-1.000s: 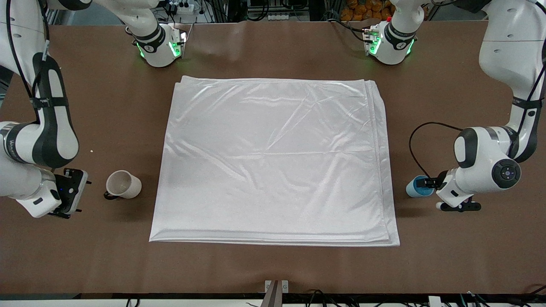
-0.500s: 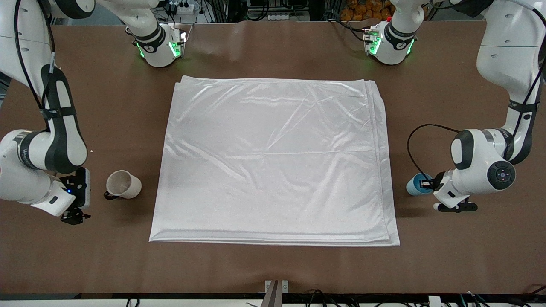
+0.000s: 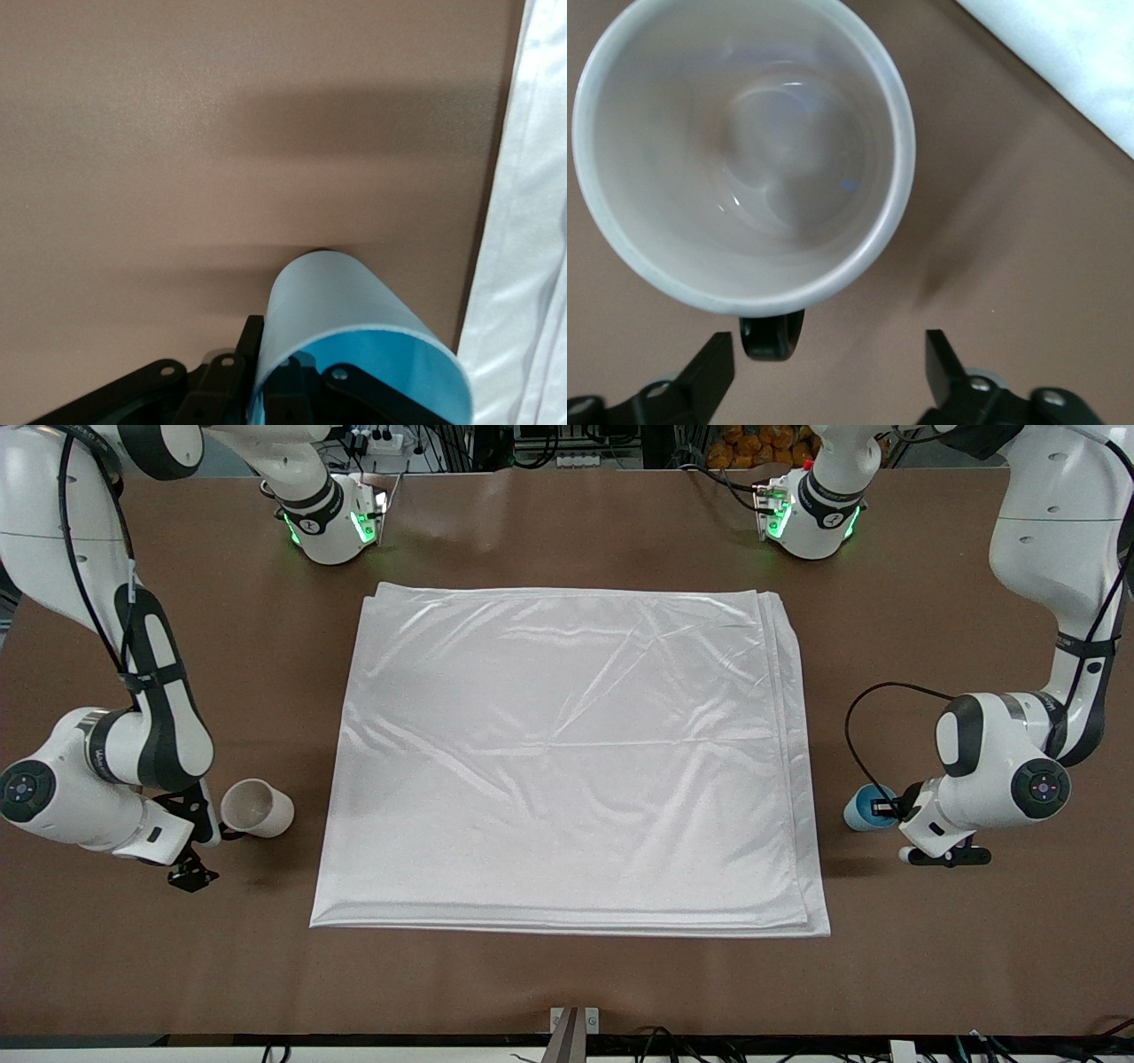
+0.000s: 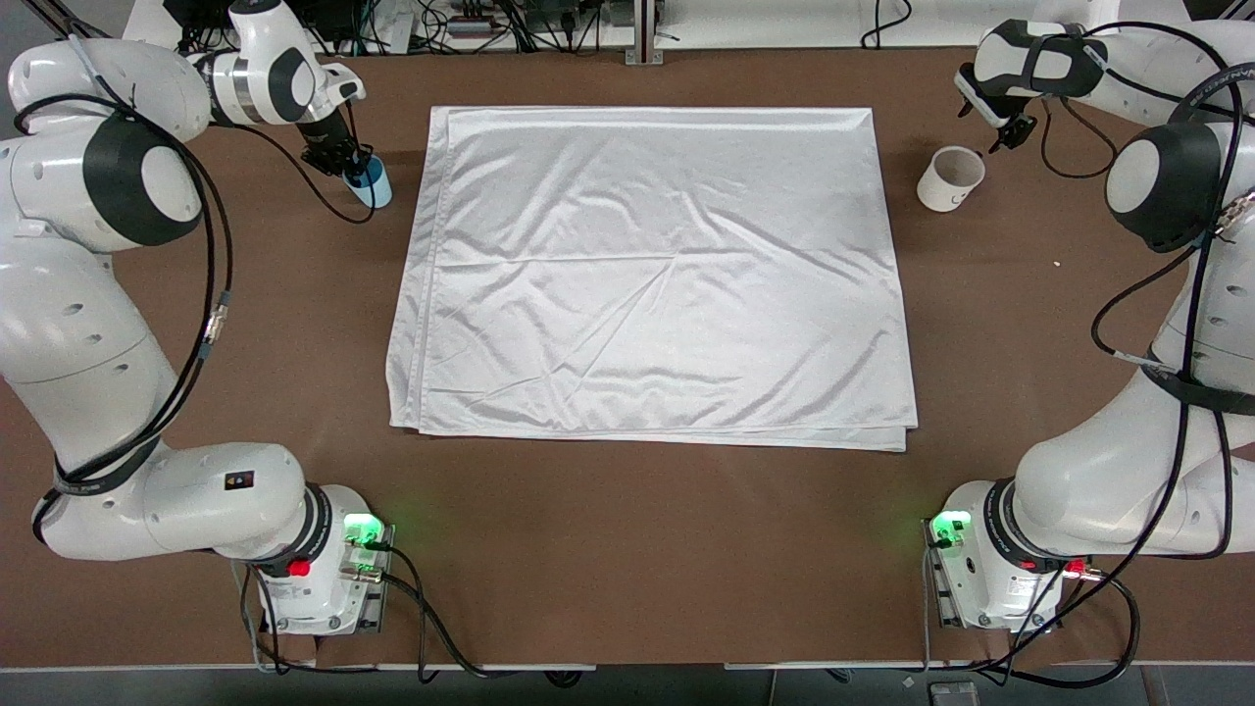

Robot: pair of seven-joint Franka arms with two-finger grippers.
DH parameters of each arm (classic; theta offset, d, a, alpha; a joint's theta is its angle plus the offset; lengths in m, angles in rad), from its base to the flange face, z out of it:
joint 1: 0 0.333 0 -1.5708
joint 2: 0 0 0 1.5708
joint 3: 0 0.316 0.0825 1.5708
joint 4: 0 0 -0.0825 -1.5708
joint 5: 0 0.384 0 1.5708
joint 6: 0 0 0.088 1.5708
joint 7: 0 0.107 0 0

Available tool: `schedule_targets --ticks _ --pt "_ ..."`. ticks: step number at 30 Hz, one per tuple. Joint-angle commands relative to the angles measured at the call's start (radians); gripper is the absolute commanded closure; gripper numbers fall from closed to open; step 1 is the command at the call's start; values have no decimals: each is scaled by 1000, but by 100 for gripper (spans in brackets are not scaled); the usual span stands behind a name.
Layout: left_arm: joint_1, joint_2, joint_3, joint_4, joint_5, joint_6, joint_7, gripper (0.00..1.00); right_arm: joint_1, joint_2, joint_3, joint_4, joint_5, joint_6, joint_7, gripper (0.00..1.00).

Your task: Place blue cup into white mug on cloth

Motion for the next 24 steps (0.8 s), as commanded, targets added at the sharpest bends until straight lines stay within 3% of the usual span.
schedule_targets --ticks 1,4,8,20,24 --pt "-2 -19 -4 16 30 -14 -19 100 -5 -10 7 -31 3 16 -37 52" --pt "-2 -39 -7 18 30 -37 -18 100 -5 -10 7 -32 5 16 -37 77" --pt "-3 -75 -10 19 30 -74 -18 100 -5 -10 7 -34 5 16 -38 99" --pt "-6 -140 -44 77 31 -180 -16 100 -5 -30 14 -34 8 3 -58 100" --pt "-6 -155 -47 96 31 -212 -16 100 -14 -68 16 -28 95 -79 -49 100"
